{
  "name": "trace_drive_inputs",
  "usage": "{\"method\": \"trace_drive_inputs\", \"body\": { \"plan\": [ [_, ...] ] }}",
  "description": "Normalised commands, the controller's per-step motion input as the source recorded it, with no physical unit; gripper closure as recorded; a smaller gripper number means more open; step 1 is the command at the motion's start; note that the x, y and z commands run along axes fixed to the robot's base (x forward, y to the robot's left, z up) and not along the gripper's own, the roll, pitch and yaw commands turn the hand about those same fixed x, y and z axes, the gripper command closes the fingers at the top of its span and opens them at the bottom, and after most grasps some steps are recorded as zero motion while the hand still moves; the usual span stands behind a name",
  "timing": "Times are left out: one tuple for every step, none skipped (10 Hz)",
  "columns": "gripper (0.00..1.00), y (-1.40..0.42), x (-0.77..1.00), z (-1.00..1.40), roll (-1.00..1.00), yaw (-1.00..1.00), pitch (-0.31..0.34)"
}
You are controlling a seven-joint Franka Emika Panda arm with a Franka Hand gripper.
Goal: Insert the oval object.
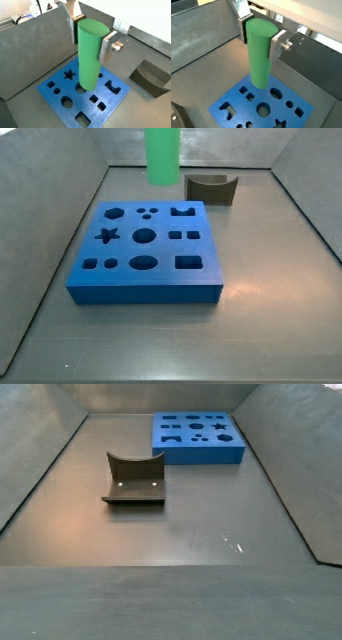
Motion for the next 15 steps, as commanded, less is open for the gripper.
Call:
{"method": "trace_drive_inputs", "body": {
  "plan": [
    [1.0,0.03,0.0,-0.03,0.0,0.0,0.0],
    [1.0,-0.53,-0.56,-0.74,0.08,-0.04,-0.253],
    [1.0,-0.83,-0.32,-1.0,0.11,0.0,-0.079],
    [1.0,-0.88,-0.23,-1.0,0.13,0.0,-0.053],
    [1.0,-0.67,-0.17,-0.91,0.25,0.01,-0.083],
    [1.0,-0.47,-0.02,-0.53,0.44,0.0,-0.043],
    [1.0,-0.29,0.14,-0.5,0.45,-0.15,0.0],
    [1.0,-0.01,0.02,-0.41,0.26,-0.1,0.0],
    [1.0,0.0,0.0,-0.31,0.09,-0.03,0.0],
    [1.0,0.04,0.0,-0.29,0.0,-0.03,-0.019],
    [1.0,0.07,0.0,-0.24,0.0,-0.01,0.0],
    [1.0,0.05,0.01,-0.19,-0.02,-0.01,0.0],
    [1.0,0.0,0.02,-0.1,0.0,-0.02,0.0],
    [1.0,0.0,0.12,-0.08,0.0,-0.06,0.0],
    [1.0,-0.02,0.17,-0.08,-0.05,-0.07,0.0]
  ]
}}
